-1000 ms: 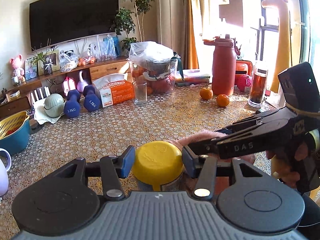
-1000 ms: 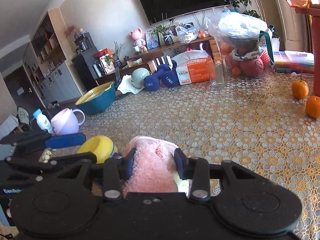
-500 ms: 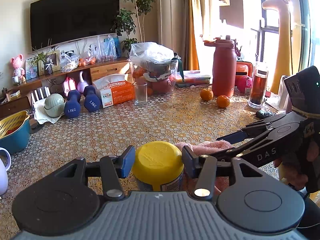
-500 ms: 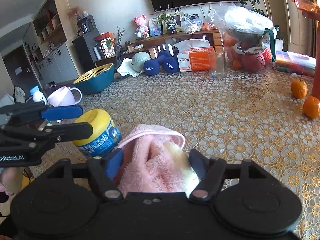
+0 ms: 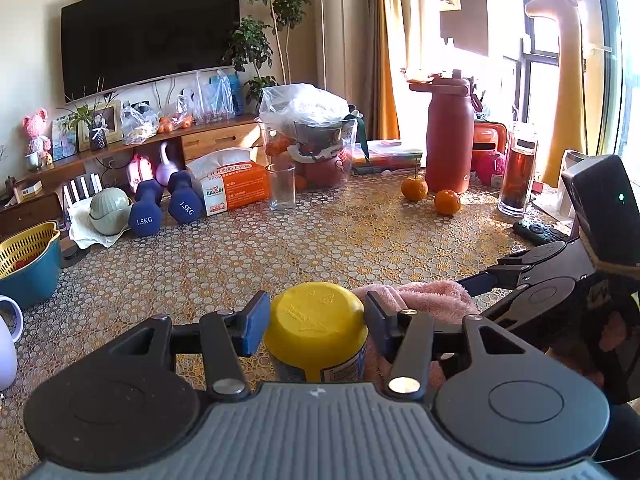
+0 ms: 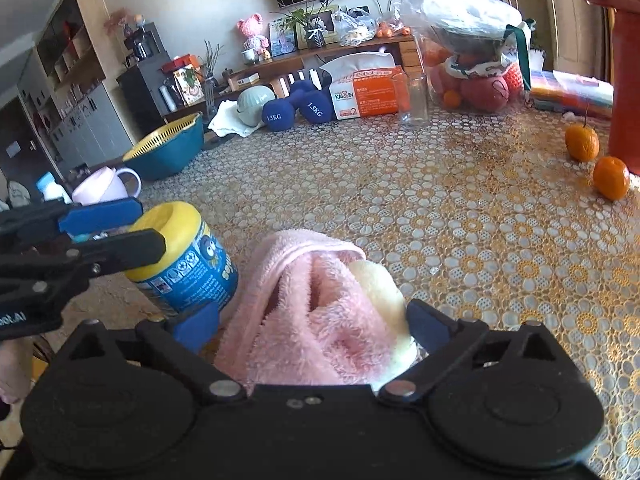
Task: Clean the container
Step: 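Rub the towel over the canister with the right tool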
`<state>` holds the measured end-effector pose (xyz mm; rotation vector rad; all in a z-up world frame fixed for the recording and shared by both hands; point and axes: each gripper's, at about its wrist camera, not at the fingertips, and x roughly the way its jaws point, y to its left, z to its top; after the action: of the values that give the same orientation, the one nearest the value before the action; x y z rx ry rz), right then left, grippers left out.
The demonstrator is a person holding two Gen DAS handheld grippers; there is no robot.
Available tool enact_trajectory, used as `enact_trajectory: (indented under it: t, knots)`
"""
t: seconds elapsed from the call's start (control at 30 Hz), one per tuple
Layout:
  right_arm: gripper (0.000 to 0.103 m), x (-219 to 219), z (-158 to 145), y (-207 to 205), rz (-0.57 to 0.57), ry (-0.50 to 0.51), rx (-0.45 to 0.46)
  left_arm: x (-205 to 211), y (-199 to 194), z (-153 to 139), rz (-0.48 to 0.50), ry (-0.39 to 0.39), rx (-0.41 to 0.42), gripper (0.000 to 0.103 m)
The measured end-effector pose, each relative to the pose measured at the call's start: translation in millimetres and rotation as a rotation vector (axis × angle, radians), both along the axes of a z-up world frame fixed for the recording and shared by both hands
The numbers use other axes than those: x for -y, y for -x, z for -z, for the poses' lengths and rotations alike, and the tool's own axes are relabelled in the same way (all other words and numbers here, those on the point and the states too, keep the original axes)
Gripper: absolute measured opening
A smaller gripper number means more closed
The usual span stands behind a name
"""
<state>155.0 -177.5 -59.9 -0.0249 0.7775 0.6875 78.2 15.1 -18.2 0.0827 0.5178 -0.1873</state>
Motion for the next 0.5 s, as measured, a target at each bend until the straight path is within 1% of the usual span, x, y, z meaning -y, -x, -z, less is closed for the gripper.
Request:
enact_trajectory:
  t: [0.07,0.1,0.13,0.17,0.2,0.23,0.3,0.37,0.5]
  knots:
    - [0.093,-8.5,2.0,4.0,0.005,0.055,0.045,0.2,0.0,0.0,0.001,-0.001,0.0,0.051]
    - [0.081,-11.9,2.6,6.6,0.006,0.083,0.073,0.2,0.1,0.0,0.001,-0.001,0.0,0.051]
    - [0.067,-14.2,3.1,9.1,0.006,0.112,0.1,0.3,0.0,0.0,-0.001,0.0,0.0,0.051]
    - [0.059,-15.0,3.2,11.3,0.014,0.131,0.123,-0.1,0.2,0.1,-0.001,0.001,0.001,0.051]
    - [0.047,-14.4,2.7,13.1,0.024,0.141,0.143,-0.9,0.6,0.4,-0.002,0.003,0.0,0.051]
    - [0.04,-12.3,2.0,13.7,0.029,0.134,0.148,-1.8,1.1,0.5,-0.003,0.006,0.0,0.051]
    - [0.033,-6.7,-1.1,13.6,0.04,0.107,0.146,-4.4,3.1,0.8,-0.005,0.014,0.001,0.051]
    - [0.03,-0.7,-6.4,10.5,0.062,0.079,0.137,-7.0,4.9,1.0,-0.008,0.021,0.0,0.051]
    - [0.029,20.6,-31.3,4.9,0.083,-0.101,0.119,-9.4,6.3,1.3,-0.006,0.026,-0.001,0.051]
